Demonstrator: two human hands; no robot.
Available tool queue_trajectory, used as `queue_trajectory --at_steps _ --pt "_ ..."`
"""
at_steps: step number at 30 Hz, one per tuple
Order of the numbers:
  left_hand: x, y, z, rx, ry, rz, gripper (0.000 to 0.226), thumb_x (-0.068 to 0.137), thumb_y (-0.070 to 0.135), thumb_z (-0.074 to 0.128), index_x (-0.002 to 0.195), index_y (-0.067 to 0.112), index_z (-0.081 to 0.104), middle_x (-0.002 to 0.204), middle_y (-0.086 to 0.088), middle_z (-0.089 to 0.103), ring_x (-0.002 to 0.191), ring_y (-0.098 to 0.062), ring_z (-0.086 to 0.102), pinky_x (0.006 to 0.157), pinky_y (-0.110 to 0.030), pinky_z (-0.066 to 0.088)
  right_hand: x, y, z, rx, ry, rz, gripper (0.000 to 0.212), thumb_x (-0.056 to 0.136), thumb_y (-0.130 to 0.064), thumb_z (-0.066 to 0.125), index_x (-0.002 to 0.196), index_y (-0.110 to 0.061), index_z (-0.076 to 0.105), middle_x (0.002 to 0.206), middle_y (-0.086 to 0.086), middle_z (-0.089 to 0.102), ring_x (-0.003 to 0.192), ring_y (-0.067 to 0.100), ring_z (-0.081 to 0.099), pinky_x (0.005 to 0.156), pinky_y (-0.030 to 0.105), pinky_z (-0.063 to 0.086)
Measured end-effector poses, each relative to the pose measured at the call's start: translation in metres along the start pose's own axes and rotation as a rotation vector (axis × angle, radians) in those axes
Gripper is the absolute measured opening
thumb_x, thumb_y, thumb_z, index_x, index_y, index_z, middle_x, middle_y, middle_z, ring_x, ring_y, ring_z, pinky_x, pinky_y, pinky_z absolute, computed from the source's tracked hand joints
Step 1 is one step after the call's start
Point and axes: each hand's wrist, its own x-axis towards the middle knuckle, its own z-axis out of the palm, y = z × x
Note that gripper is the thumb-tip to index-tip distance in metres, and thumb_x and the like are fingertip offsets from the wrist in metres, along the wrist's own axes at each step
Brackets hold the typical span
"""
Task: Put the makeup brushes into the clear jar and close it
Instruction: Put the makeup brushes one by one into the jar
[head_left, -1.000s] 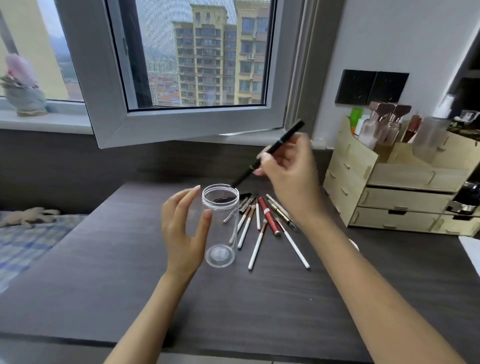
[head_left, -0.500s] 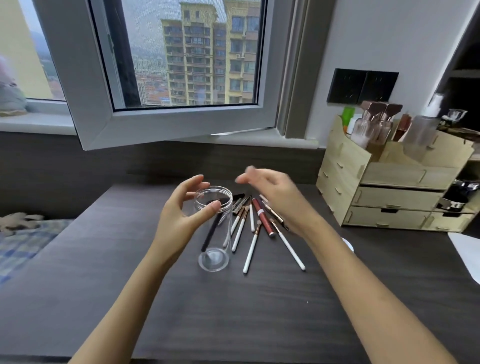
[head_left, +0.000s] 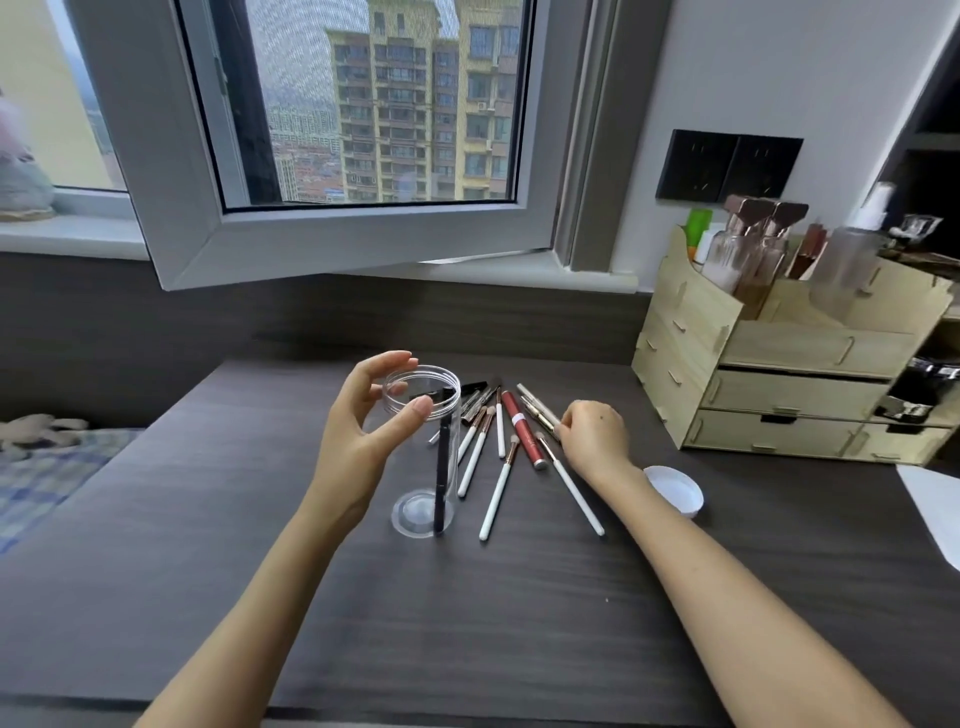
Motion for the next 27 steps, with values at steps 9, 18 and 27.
queue_trajectory --at_steps 9,18,27 --pt "0.0 0.0 -0.002 0.04 -0.006 -0.034 0.052 0.066 0.049 0.068 0.115 0.035 0.059 0.119 0.02 0.064 0.119 -0.016 0.055 0.105 -0.049 0.045 0.017 -0.011 0.005 -0.131 -0.15 0.022 0.028 0.091 -0.015 0.056 0.114 -0.002 0.06 0.12 0.017 0.063 0.114 0.034 0.058 0.085 0.034 0.048" --pt "0.0 0.001 -0.002 0.033 -0.014 -0.025 0.051 0.067 0.048 0.07 0.115 0.035 0.059 0.121 0.016 0.064 0.119 -0.013 0.056 0.105 -0.047 0.045 -0.036 -0.069 -0.098 1.322 -0.057 -0.242 0.011 0.087 0.0 0.058 0.084 -0.01 0.052 0.073 0.01 0.066 0.055 0.014 0.067 0.054 0.024 0.058" --pt "0.001 0.001 -0.006 0.036 -0.072 -0.017 0.055 0.066 0.05 0.07 0.118 0.034 0.058 0.122 0.013 0.063 0.117 -0.011 0.057 0.092 -0.019 0.047 -0.061 -0.108 -0.086 0.247 0.057 -0.636 0.021 0.082 -0.032 0.059 0.083 -0.015 0.071 0.097 0.004 0.063 0.097 0.022 0.049 0.083 0.031 0.037"
